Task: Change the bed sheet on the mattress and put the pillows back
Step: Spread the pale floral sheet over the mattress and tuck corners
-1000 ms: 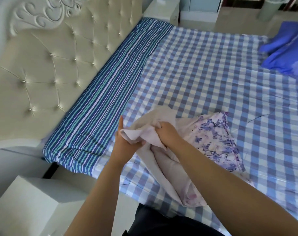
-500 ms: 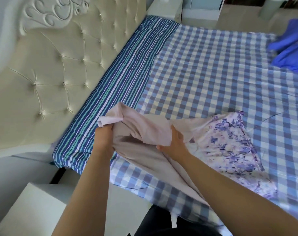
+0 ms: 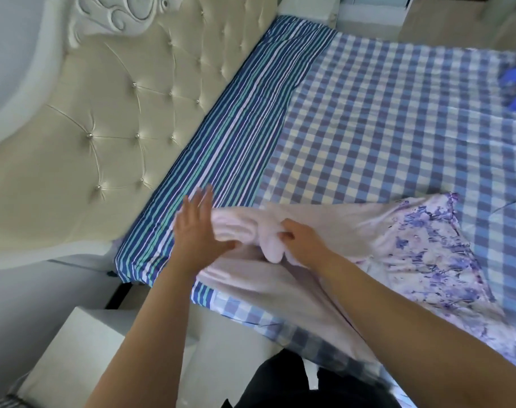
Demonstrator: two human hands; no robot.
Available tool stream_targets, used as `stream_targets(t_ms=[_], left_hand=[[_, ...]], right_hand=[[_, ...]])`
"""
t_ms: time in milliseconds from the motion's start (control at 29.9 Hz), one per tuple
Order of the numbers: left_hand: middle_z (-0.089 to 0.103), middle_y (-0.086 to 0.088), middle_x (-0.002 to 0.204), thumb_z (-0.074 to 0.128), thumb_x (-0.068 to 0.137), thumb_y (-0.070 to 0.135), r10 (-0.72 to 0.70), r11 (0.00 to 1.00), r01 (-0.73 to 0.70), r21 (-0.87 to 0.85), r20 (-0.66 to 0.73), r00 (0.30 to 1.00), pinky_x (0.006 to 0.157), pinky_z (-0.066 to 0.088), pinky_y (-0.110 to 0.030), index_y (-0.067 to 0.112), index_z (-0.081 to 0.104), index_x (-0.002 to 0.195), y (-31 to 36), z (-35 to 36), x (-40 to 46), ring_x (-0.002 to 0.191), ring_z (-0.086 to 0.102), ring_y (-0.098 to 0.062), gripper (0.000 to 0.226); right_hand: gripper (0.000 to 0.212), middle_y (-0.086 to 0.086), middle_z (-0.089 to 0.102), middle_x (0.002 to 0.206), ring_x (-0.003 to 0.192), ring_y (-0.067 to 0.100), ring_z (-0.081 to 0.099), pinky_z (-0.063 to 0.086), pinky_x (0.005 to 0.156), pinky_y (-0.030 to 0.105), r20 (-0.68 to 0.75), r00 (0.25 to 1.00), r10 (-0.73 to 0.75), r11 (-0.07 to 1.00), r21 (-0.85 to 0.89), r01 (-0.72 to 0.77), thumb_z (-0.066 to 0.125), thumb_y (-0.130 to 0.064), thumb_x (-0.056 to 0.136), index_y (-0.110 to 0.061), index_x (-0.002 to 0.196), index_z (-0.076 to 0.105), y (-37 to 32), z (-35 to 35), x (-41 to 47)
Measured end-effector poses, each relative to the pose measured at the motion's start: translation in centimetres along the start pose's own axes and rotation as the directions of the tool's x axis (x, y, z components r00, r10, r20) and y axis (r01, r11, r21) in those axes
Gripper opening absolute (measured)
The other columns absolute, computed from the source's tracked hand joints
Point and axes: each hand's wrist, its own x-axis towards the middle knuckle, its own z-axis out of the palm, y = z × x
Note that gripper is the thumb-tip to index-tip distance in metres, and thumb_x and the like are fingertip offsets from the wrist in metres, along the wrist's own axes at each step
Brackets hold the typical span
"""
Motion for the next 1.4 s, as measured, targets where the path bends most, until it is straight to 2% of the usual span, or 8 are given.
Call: stream_targets(t_ms=[100, 201, 435, 702, 836, 1003, 1237, 1404], left_hand=[[0.051, 0.009, 0.133, 0.069, 0.079, 0.042, 0.227, 0.967, -0.252, 0.029, 0.341, 0.912, 0.116, 0.014, -0.041, 0.025, 0.043, 0.137, 3.2, 1.9, 0.5, 0.130, 0.042, -0.016, 0.065], [0.068, -0.007, 0.090, 0.054, 0.083, 0.018, 0.163, 0.978, -0.121, -0.168, 0.264, 0.951, 0.078, 0.046, -0.035, 0.014, 0.064, 0.097, 3.6, 2.7, 1.0, 0.090, 0.062, -0.027, 0.018], [0.071, 0.002, 0.090, 0.052, 0.090, 0.006, 0.041, 0.650, 0.217, -0.728, 0.319, 0.947, 0.071, 0.050, -0.027, 0.027, 0.069, 0.092, 1.3, -0.3, 0.4, 0.086, 0.065, -0.016, 0.027], [0.001, 0.001, 0.160, 0.069, 0.074, 0.057, 0.152, 0.968, -0.209, 0.139, 0.338, 0.929, 0.118, 0.007, -0.052, 0.034, -0.002, 0.151, 1.6, 1.3, 1.5, 0.147, 0.003, -0.028, 0.106], [0.067, -0.007, 0.106, 0.042, 0.087, 0.033, 0.344, 0.938, -0.342, -0.048, 0.225, 0.912, 0.104, 0.035, -0.036, 0.016, 0.062, 0.111, 6.0, 4.5, 0.4, 0.104, 0.060, -0.027, 0.036], [0.056, -0.002, 0.066, 0.053, 0.088, 0.007, 0.114, 0.909, -0.071, -0.412, 0.080, 0.990, 0.056, 0.034, -0.032, 0.017, 0.058, 0.074, 6.6, 3.2, 1.0, 0.064, 0.049, -0.022, 0.018], [0.058, -0.004, 0.072, 0.054, 0.089, 0.010, -0.058, 0.806, 0.099, -0.583, 0.090, 0.994, 0.056, 0.037, -0.029, 0.015, 0.059, 0.088, 8.5, 1.0, 3.1, 0.065, 0.051, -0.023, 0.007], [0.054, 0.004, 0.106, 0.065, 0.087, 0.019, 0.170, 0.929, -0.053, -0.366, 0.295, 0.940, 0.082, 0.048, -0.034, 0.027, 0.045, 0.132, 11.0, 3.9, 2.8, 0.101, 0.058, -0.023, 0.050]], right_hand=[[0.021, 0.003, 0.056, 0.077, 0.075, 0.024, 0.053, 0.044, 0.072, 0.039, -0.036, 0.993, -0.114, 0.985, 0.124, 0.118, 0.054, -0.021, 0.090, -0.024, 0.071, 0.046, -4.2, 1.7, -1.3], [0.019, 0.002, 0.060, 0.089, 0.078, 0.018, 0.057, 0.046, 0.071, 0.033, 0.028, 0.999, -0.016, 0.936, 0.351, 0.005, 0.065, -0.026, 0.083, -0.019, 0.095, 0.052, -3.6, 1.7, -2.3], [0.024, 0.011, 0.061, 0.111, 0.105, 0.033, 0.054, 0.046, 0.085, 0.039, -0.011, 0.907, 0.422, 0.861, -0.307, -0.404, 0.048, -0.037, 0.090, -0.021, 0.102, 0.062, 8.0, 1.4, -3.6], [0.010, 0.005, 0.060, 0.089, 0.087, 0.027, 0.058, 0.039, 0.071, 0.026, -0.038, 0.984, 0.173, 0.978, 0.122, -0.168, 0.052, -0.019, 0.094, -0.020, 0.084, 0.053, 2.4, 1.7, -4.1], [0.007, -0.004, 0.057, 0.086, 0.074, 0.011, 0.053, 0.036, 0.066, 0.014, -0.109, 0.994, -0.016, 0.955, 0.291, 0.047, 0.050, -0.012, 0.094, -0.016, 0.088, 0.049, -3.2, 1.7, -4.8], [0.033, -0.004, 0.057, 0.104, 0.089, 0.020, 0.059, 0.044, 0.073, 0.033, -0.029, 0.968, 0.249, 0.965, 0.093, -0.246, 0.058, -0.032, 0.085, -0.022, 0.114, 0.046, 2.3, 0.6, -5.7], [0.009, 0.008, 0.052, 0.074, 0.078, 0.029, 0.054, 0.046, 0.066, 0.035, 0.032, 0.769, 0.638, 0.742, 0.239, -0.626, 0.047, -0.005, 0.087, -0.008, 0.082, 0.054, 13.6, -0.5, -8.9], [0.013, 0.003, 0.054, 0.083, 0.083, 0.026, 0.053, 0.048, 0.079, 0.039, -0.125, 0.809, 0.574, 0.747, 0.485, -0.455, 0.042, -0.017, 0.093, -0.014, 0.091, 0.055, 13.3, -5.2, -8.3]])
